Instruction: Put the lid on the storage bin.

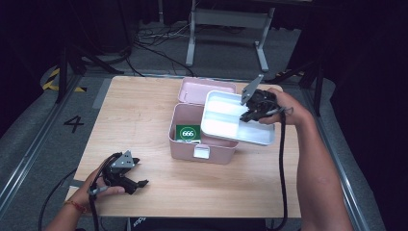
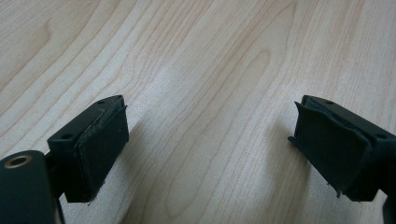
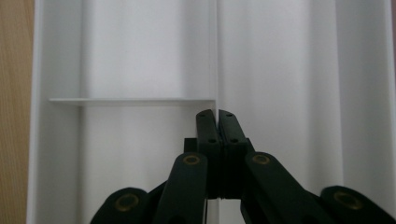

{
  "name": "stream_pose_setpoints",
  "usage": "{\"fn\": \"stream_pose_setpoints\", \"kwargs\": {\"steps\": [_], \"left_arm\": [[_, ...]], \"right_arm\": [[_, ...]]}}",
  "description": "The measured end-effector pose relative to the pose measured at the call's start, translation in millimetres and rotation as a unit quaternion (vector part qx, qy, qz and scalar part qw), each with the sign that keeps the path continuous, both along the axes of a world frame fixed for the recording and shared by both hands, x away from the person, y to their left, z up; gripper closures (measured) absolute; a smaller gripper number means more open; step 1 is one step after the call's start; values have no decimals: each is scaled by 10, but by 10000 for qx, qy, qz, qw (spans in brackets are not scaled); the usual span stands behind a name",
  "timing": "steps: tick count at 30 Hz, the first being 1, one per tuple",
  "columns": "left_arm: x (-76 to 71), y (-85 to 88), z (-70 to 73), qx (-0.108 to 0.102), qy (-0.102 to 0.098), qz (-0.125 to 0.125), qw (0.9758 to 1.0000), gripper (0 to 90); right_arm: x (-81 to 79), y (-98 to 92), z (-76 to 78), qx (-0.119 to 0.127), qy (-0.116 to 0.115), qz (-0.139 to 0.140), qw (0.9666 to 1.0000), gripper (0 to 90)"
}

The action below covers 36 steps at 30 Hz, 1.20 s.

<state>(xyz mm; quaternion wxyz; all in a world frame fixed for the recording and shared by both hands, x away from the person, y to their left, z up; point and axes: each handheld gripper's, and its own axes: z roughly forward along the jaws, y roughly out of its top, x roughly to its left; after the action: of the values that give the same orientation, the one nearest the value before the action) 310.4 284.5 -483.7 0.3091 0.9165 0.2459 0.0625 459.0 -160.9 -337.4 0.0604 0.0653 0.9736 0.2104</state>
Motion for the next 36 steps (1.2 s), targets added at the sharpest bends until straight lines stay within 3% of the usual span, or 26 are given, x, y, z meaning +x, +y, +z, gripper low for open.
{"fn": "stream_pose_setpoints", "kwargs": {"steps": [15, 24, 32, 36], "left_arm": [[-14, 15, 5, 16, -9, -39, 10000, 110], [-16, 22, 6, 7, -2, -64, 10000, 113], [-20, 22, 6, 7, -9, -57, 10000, 115], [-20, 21, 5, 4, -13, -58, 10000, 115]], "right_arm": [[64, 625, -153, 152, 168, 397, 9990, 900], [88, 615, -100, 508, 75, 336, 9981, 900], [75, 753, -172, 837, 113, 404, 9956, 900], [78, 780, -236, 794, 136, 384, 9960, 900]]}}
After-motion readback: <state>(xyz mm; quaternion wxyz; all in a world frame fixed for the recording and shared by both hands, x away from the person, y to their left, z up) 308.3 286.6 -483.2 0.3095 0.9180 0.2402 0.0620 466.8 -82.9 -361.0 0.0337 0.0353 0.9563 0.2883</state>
